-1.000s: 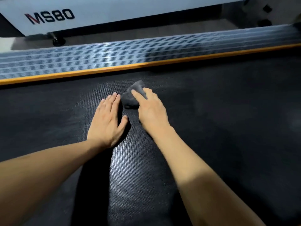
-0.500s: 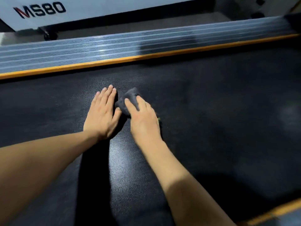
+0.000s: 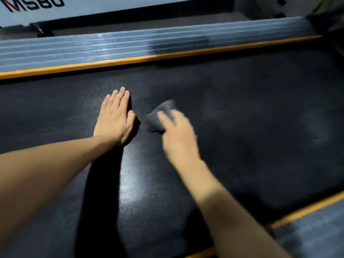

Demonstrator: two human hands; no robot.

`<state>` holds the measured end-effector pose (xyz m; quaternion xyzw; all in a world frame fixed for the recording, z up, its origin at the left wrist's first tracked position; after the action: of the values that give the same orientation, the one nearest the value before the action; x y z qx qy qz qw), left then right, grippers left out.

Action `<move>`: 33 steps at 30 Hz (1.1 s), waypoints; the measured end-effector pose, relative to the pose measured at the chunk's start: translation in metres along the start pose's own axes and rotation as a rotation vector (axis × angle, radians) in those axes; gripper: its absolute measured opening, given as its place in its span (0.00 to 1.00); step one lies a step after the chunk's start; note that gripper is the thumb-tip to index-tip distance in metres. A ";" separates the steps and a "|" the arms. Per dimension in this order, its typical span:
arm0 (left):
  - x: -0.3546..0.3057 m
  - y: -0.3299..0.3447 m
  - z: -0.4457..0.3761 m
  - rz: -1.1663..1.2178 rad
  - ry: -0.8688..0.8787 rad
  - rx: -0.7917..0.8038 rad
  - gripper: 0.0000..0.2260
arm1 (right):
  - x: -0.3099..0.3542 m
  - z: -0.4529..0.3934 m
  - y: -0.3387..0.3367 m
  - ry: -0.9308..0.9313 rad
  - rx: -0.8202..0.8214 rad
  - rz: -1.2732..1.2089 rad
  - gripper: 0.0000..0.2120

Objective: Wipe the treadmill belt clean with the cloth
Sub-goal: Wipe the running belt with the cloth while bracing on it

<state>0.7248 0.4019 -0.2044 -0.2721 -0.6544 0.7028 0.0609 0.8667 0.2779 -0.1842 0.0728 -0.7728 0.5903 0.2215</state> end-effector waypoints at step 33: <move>-0.033 0.014 0.173 -0.165 -0.004 0.026 0.29 | -0.148 0.029 -0.070 0.272 -0.093 0.126 0.26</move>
<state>0.6768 0.2322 -0.2085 -0.2152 -0.6657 0.7042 0.1209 1.0178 0.2077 -0.1919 -0.0669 -0.7652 0.5709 0.2898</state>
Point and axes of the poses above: each hand's wrist, its own z-axis away from the middle knuckle, its own y-axis out of the palm, x = y × z, the point moved 10 cm from there along -z, towards the middle knuckle, and after that the axes turned 6 degrees about -y, right-handed, at the moved point
